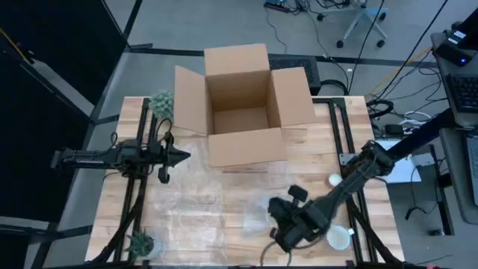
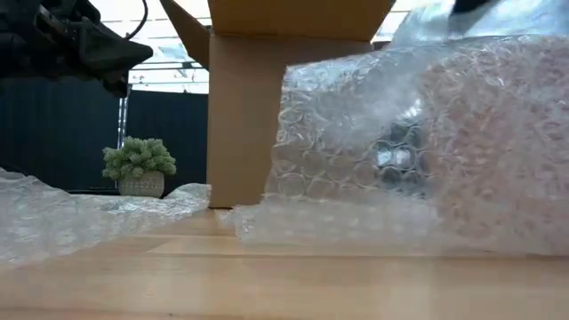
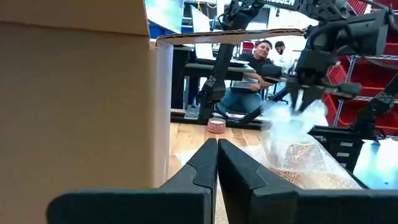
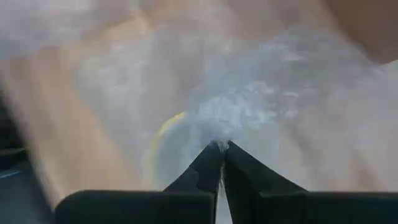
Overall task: Wrap mug
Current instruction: Wrap the orange mug with bubble wrap
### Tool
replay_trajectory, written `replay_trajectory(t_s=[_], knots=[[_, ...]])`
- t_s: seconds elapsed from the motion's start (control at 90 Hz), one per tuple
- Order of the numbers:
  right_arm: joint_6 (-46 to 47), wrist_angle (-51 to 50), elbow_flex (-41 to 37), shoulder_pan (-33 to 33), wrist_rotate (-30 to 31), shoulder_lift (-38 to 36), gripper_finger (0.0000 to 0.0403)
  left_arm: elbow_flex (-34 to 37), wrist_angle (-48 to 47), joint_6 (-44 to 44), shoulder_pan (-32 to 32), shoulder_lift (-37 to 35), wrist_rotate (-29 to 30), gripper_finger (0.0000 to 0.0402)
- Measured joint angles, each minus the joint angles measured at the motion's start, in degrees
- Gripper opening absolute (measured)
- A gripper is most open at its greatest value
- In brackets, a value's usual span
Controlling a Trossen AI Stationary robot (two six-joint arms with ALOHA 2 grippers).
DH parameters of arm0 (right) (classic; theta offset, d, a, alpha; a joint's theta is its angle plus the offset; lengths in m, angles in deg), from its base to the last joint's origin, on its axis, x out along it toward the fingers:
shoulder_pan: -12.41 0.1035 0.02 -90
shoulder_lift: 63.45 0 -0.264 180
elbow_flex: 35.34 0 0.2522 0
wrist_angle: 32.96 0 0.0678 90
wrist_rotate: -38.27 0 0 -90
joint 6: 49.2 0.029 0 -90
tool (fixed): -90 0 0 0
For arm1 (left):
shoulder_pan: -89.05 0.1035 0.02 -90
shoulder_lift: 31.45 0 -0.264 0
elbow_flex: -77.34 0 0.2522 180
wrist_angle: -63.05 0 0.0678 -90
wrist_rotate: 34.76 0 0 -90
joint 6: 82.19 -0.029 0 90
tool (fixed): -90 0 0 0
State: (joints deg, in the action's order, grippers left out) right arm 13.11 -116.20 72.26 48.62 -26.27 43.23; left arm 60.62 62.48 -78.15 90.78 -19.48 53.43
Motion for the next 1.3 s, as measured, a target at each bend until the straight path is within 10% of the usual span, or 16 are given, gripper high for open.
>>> replay_trajectory(t_s=[0.411,0.878,1.3], knots=[[-8.7,-8.2,0.0,-5.8,-10.9,0.3,0.001,0.0,0.0,0.0,0.0,0.0,0.2,0.0],[-3.0,-13.8,0.0,-5.5,-7.1,-13.4,0.0182,-0.1,4.2,0.0,0.0,0.0,0.0,0.0],[-6.1,7.4,-1.2,7.3,-4.7,-13.6,0.0181,-9.6,3.8,-0.1,-5.9,13.9,-1.2,0.0]])
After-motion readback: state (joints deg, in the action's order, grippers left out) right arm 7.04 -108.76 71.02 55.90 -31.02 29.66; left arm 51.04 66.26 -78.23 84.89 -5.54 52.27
